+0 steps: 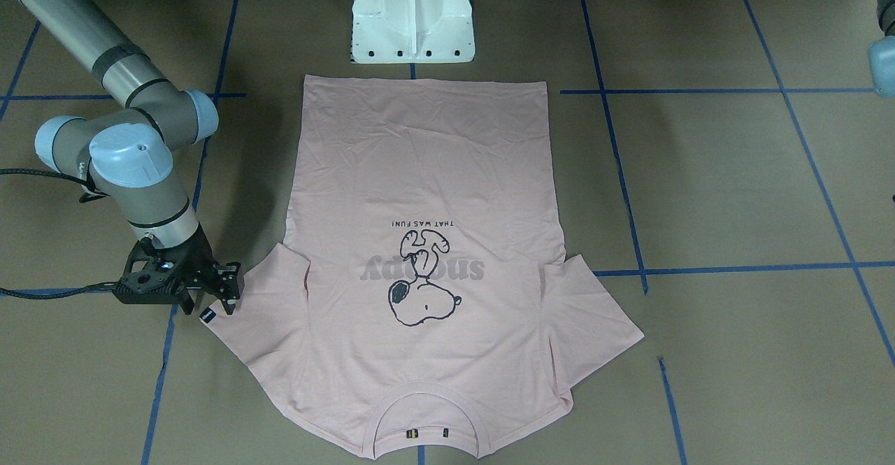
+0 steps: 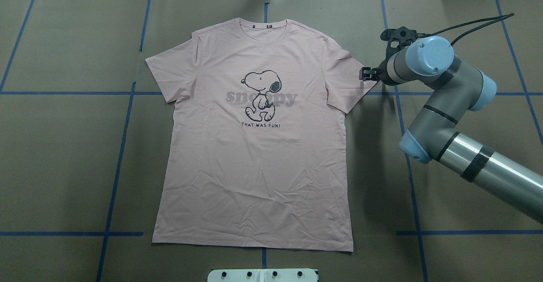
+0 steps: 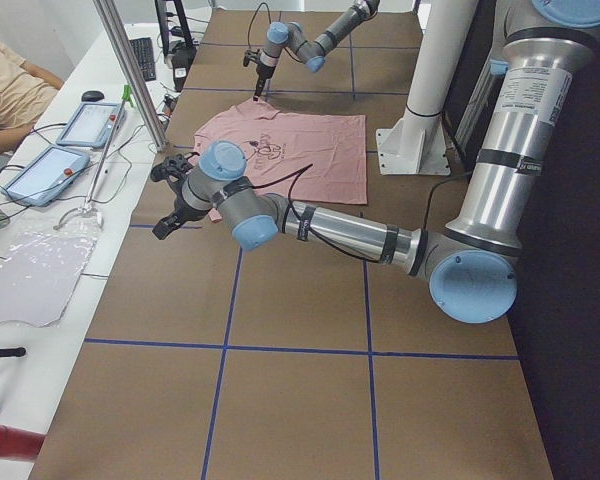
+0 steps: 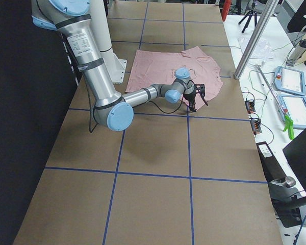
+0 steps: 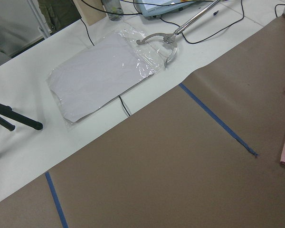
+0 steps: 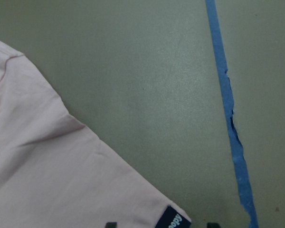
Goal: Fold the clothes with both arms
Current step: 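Move the right gripper over the sleeve cuff nearest it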
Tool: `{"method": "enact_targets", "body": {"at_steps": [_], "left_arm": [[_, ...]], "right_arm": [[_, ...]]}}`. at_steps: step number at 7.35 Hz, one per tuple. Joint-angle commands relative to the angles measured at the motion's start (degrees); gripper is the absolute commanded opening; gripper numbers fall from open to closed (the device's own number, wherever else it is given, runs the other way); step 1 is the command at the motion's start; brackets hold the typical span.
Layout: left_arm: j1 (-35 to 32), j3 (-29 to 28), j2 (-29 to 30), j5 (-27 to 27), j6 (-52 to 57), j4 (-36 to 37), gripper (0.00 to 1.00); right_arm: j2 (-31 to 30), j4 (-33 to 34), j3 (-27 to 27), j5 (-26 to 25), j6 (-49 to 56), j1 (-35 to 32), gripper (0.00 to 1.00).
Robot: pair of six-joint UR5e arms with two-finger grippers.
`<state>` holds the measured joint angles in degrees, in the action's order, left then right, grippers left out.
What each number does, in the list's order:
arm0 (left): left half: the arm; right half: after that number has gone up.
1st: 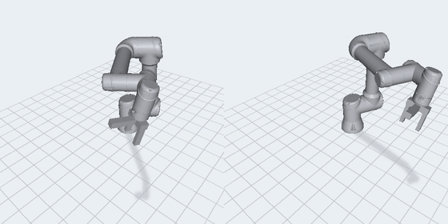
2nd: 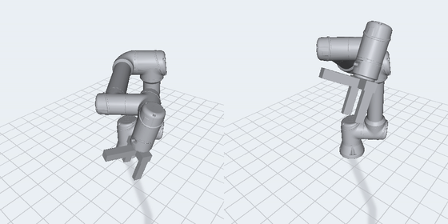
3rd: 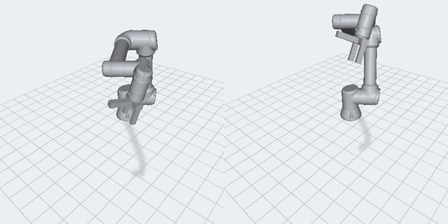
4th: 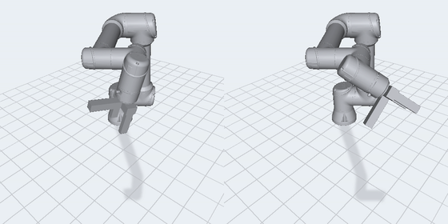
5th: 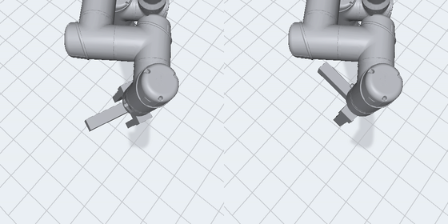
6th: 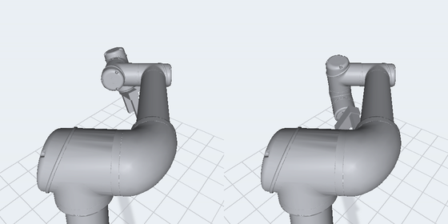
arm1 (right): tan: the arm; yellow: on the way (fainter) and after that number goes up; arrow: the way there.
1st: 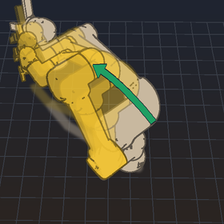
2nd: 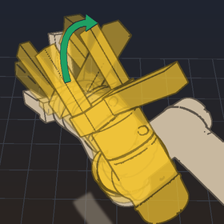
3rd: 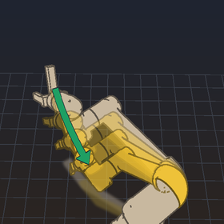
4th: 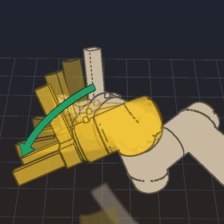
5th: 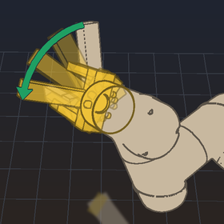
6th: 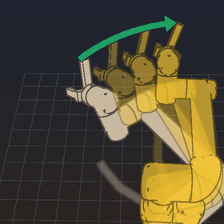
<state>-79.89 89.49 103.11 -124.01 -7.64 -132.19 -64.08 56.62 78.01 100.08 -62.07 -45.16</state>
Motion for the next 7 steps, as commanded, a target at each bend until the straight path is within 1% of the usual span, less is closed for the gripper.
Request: {"method": "enact_targets", "body": {"at_steps": [1, 3, 4, 5, 7], "left_arm": [[-0.09, 0.16, -0.10, 0.00, -0.01, 0.00, 1.00], [-0.09, 0.51, -0.28, 0.00, -0.10, 0.00, 1.00], [-0.09, 0.77, -0.36, 0.00, -0.01, 0.00, 1.00], [-0.09, 0.95, -0.45, 0.00, -0.10, 0.00, 1.00], [-0.09, 0.95, -0.45, 0.00, -0.10, 0.00, 1.00]], "right_arm": [[0.18, -0.02, -0.57, -0.68, 0.02, 0.07, 0.61], [0.27, 0.07, -0.84, -0.68, 0.02, 0.07, 0.35], [0.45, 0.07, -0.84, -0.68, 0.02, 0.07, 0.13], [0.45, 0.07, -0.84, -0.68, 0.02, 0.07, 0.00], [0.80, -0.02, 0.12, -0.94, -0.25, -0.11, 0.00]]}}
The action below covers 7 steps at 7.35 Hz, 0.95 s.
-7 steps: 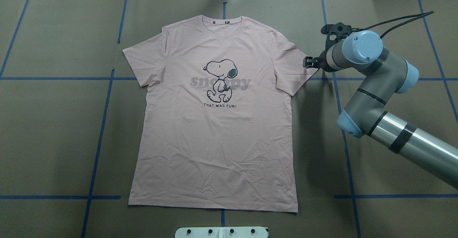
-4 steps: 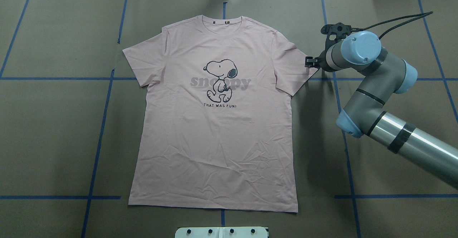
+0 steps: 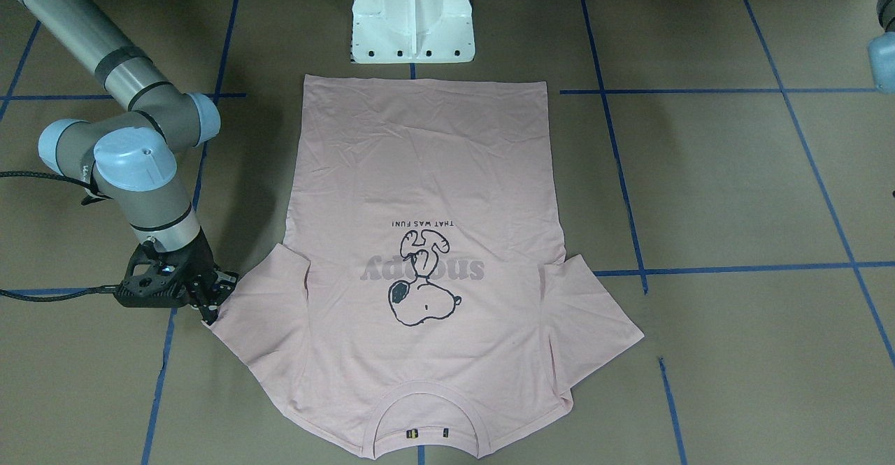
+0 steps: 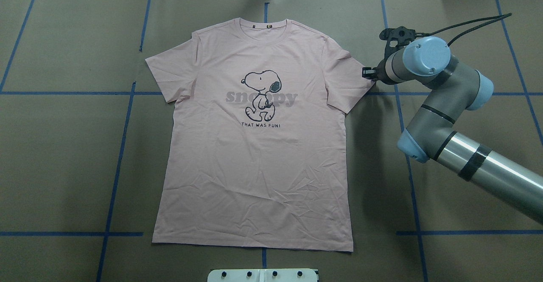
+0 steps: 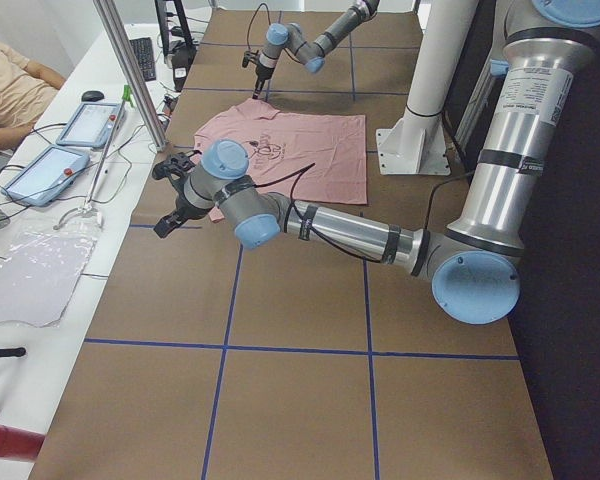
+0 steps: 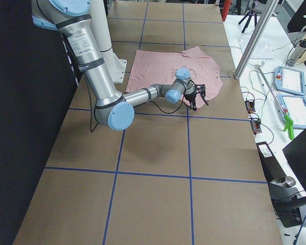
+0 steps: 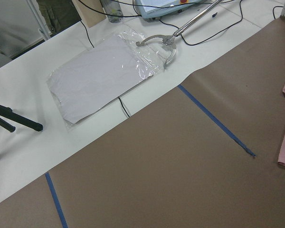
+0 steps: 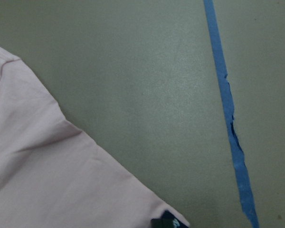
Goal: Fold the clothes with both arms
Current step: 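Lower the right gripper and pinch the sleeve cuff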
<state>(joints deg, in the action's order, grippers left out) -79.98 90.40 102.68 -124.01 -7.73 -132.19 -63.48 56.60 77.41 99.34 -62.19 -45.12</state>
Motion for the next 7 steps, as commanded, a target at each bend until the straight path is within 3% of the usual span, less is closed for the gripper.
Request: {"method": "enact_targets", "body": {"at_steps": [1, 3, 4, 5, 6, 7], "left_arm": [[0.00, 0.04, -0.02, 0.00, -0.01, 0.00, 1.00], [0.00, 0.04, -0.02, -0.09, -0.01, 0.00, 1.00], [0.00, -0.04, -0.02, 0.00, -0.01, 0.00, 1.00], [0.00, 0.04, -0.02, -0.09, -0.01, 0.00, 1.00], [0.00, 0.04, -0.02, -0.09, -0.01, 0.00, 1.00], [0.00, 0.04, -0.02, 0.00, -0.01, 0.00, 1.00]], "right_arm": [[0.20, 0.79, 2.81, -0.38, -0.13, -0.32, 0.00], [1.42, 7.60, 7.12, -1.08, -0.13, -0.23, 0.00], [0.30, 6.96, 6.62, -0.91, 0.92, -0.49, 0.09], [-0.49, 5.47, 6.18, -0.73, 1.19, -0.49, 0.45], [-0.33, 4.41, 4.34, -0.73, 1.28, -0.41, 0.51], [-0.15, 3.27, 2.93, -0.82, 1.19, -0.41, 0.51]]}}
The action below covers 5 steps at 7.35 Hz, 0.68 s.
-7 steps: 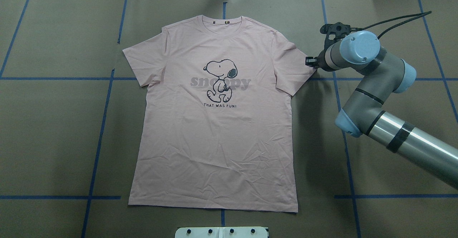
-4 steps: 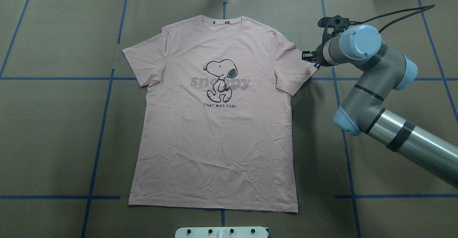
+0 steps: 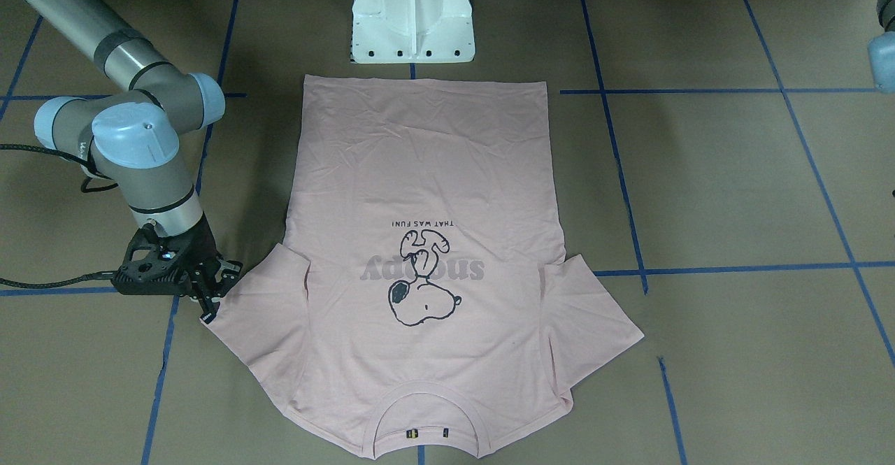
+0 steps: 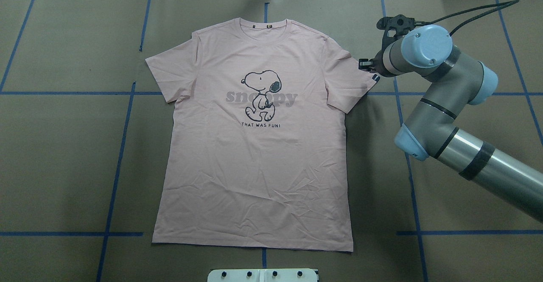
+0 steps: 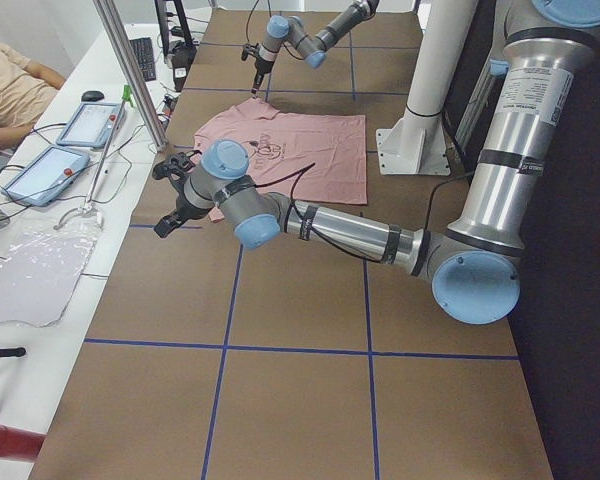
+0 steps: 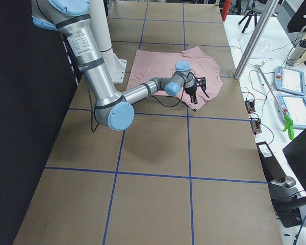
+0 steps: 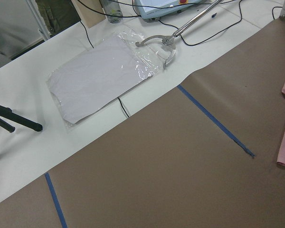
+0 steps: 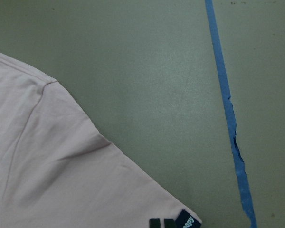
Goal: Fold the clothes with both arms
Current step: 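Lower the right gripper and pinch the sleeve cuff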
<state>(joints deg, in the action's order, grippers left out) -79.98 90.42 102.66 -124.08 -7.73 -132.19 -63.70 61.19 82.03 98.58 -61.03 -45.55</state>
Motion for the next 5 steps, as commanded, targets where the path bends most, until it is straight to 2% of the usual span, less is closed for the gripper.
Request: {"method": "enact_targets", "body": {"at_steps": [1, 5], "left_arm": [[0.00, 0.02, 0.00, -0.03, 0.00, 0.00, 1.00], [0.00, 0.37, 0.00, -0.03, 0.09, 0.00, 1.00]], "right_arm": [[-0.02, -1.69, -2.48, -0.14, -0.05, 0.28, 0.51], [0.41, -1.69, -3.98, -0.31, -0.40, 0.55, 0.48]]}}
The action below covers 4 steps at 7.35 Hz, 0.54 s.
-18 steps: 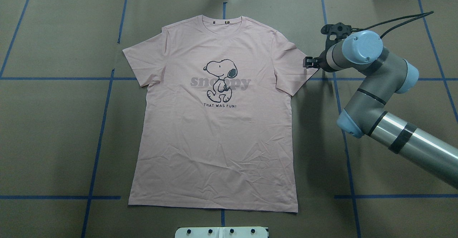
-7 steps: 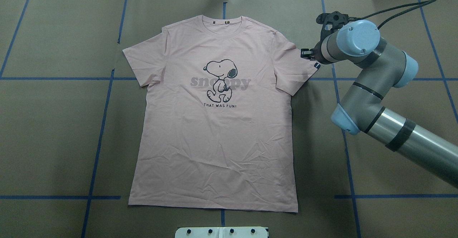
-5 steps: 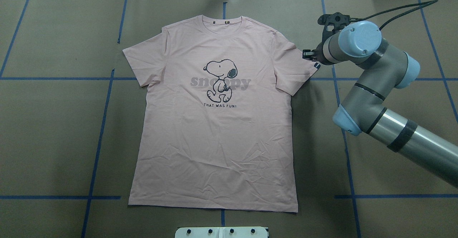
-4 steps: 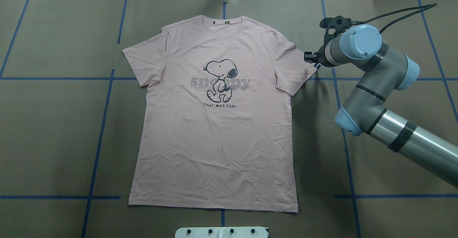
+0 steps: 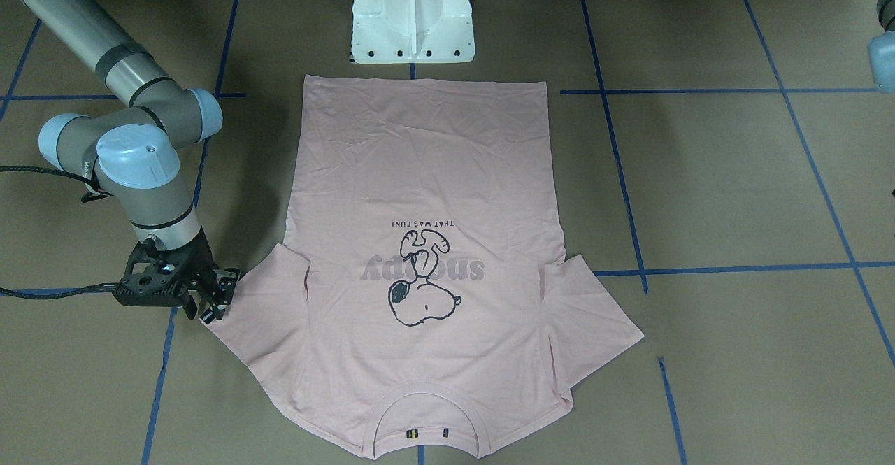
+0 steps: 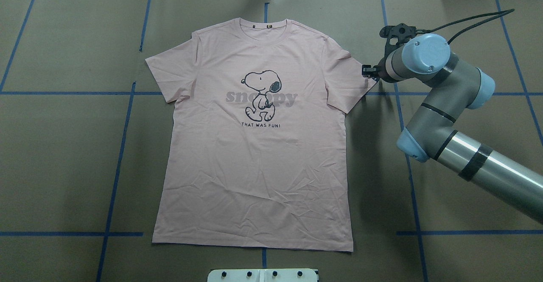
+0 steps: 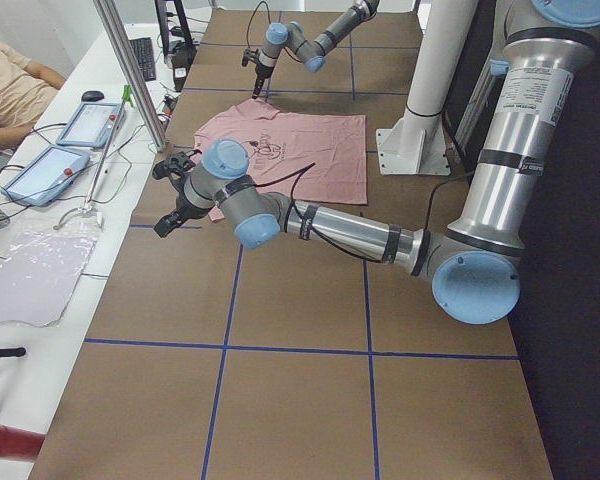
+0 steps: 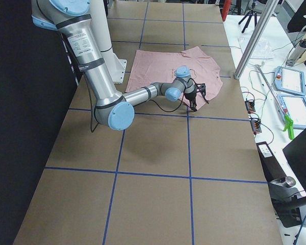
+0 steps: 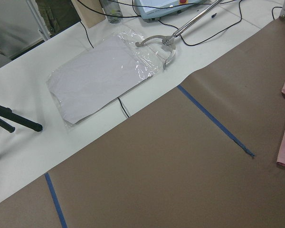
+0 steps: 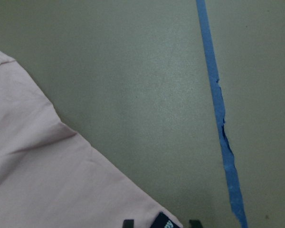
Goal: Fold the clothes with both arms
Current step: 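Lower the right gripper and pinch the sleeve cuff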
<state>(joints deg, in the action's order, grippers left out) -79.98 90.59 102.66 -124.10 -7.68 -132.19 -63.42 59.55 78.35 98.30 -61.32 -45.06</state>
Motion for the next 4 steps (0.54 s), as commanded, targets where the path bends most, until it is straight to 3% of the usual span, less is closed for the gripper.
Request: {"method": "enact_targets", "body": {"at_steps": [1, 4], "left_arm": [[0.00, 0.46, 0.00, 0.00, 0.03, 0.00, 1.00], [0.00, 0.64, -0.09, 0.00, 0.03, 0.09, 1.00]], "right_arm": [[0.14, -0.05, -0.47, -0.03, -0.12, 0.06, 0.48], [0.22, -0.05, -1.09, -0.03, -0.20, 0.14, 0.47]]}}
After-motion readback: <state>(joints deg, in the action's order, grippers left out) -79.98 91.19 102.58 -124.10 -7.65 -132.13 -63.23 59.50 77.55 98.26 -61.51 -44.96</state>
